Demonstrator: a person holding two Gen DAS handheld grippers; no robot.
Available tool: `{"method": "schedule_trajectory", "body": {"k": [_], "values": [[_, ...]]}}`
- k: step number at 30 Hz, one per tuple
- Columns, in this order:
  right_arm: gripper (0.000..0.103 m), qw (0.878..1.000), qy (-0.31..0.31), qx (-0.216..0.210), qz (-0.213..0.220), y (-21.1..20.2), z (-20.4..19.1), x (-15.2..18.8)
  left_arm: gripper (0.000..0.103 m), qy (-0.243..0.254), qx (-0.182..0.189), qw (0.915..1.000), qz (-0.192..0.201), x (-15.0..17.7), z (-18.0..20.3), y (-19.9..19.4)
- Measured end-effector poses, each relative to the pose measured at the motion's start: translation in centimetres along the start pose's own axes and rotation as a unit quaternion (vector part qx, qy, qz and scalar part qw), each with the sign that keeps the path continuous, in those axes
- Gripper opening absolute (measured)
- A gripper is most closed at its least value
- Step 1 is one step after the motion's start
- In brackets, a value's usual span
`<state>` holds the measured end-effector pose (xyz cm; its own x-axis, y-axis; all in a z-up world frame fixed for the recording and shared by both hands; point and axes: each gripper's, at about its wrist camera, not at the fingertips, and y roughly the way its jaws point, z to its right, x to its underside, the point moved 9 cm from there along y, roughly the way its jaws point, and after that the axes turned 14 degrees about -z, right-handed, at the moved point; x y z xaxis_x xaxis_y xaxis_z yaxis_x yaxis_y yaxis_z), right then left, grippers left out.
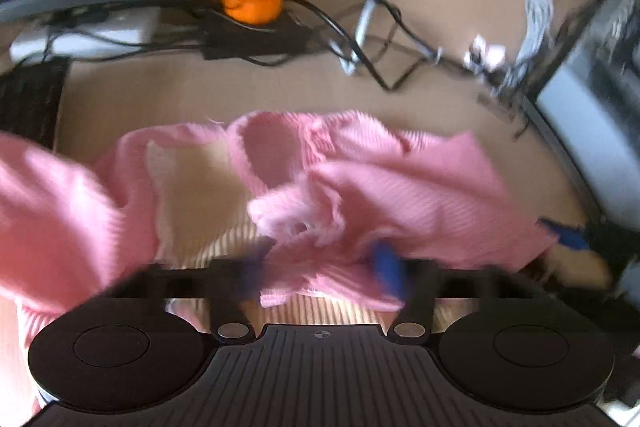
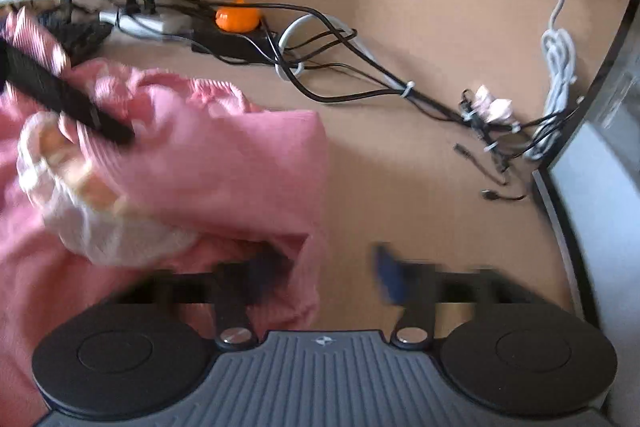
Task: Fold clothes
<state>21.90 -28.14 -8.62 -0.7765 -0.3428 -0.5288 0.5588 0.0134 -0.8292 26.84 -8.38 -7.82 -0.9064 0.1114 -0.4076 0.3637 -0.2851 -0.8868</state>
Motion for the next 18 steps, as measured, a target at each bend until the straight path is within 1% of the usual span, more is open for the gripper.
{"method": "schedule_trajectory", "body": {"k": [1, 2, 3, 5, 6, 7, 8, 9, 10, 11, 12, 13, 14, 15, 16, 17, 18], "values": [[0.020, 1.000, 0.005, -0.002, 0.013, -0.8, 0.0, -0.5, 0.015, 0.015, -0.011, 0.9998, 0.007, -0.3, 0.4, -0.4], [0.020, 0.999, 0.001, 0.004, 0.033, -2.0, -0.2, -1.0, 0.015, 0.033, -0.016, 0.9988, 0.032, -0.8, 0.9, -2.2], [0.020, 0.998, -0.006, 0.010, 0.054, -3.3, -0.4, -1.5, 0.016, 0.051, -0.028, 0.9965, 0.059, -1.4, 1.2, -4.2], [0.020, 0.997, -0.022, 0.005, 0.072, -4.4, -1.5, -2.1, 0.017, 0.093, -0.073, 0.9873, 0.106, -2.3, 1.1, -7.6], [0.021, 0.997, -0.031, -0.004, 0.076, -4.5, -2.3, -2.4, 0.019, 0.102, -0.099, 0.9835, 0.111, -2.3, 0.3, -8.0], [0.021, 0.996, -0.043, -0.015, 0.074, -4.1, -3.4, -2.4, 0.023, 0.110, -0.125, 0.9796, 0.113, -2.1, -0.6, -8.1], [0.025, 0.996, -0.057, -0.023, 0.065, -3.2, -4.5, -2.3, 0.026, 0.111, -0.148, 0.9776, 0.101, -1.6, -1.9, -7.2], [0.029, 0.996, -0.069, -0.028, 0.053, -2.5, -5.3, -2.0, 0.031, 0.109, -0.162, 0.9772, 0.084, -0.9, -3.1, -6.2], [0.030, 0.995, -0.078, -0.036, 0.040, -1.9, -5.9, -1.7, 0.037, 0.106, -0.175, 0.9765, 0.067, -0.2, -4.3, -5.2], [0.032, 0.995, -0.081, -0.053, 0.033, -2.0, -6.1, -1.4, 0.042, 0.100, -0.182, 0.9766, 0.053, 0.6, -5.4, -4.5], [0.038, 0.994, -0.080, -0.073, 0.030, -2.4, -6.1, -1.2, 0.048, 0.089, -0.172, 0.9796, 0.054, 1.1, -5.8, -5.1], [0.043, 0.993, -0.073, -0.090, 0.032, -3.0, -5.8, -1.2, 0.048, 0.077, -0.161, 0.9822, 0.056, 1.6, -6.2, -5.6], [0.055, 0.992, -0.058, -0.102, 0.037, -3.8, -5.1, -1.5, 0.050, 0.065, -0.151, 0.9847, 0.058, 2.2, -6.7, -6.2], [0.063, 0.992, -0.035, -0.112, 0.045, -4.6, -4.0, -2.0, 0.057, 0.057, -0.136, 0.9872, 0.062, 2.5, -6.8, -6.7], [0.064, 0.992, -0.013, -0.119, 0.050, -5.1, -3.3, -2.6, 0.063, 0.057, -0.106, 0.9901, 0.073, 2.6, -6.0, -7.4], [0.064, 0.991, 0.006, -0.126, 0.054, -5.2, -2.7, -3.3, 0.065, 0.058, -0.076, 0.9919, 0.084, 2.6, -5.2, -8.0], [0.064, 0.989, 0.023, -0.135, 0.058, -5.1, -2.7, -4.1, 0.070, 0.062, -0.047, 0.9927, 0.092, 2.6, -4.3, -8.4]]}}
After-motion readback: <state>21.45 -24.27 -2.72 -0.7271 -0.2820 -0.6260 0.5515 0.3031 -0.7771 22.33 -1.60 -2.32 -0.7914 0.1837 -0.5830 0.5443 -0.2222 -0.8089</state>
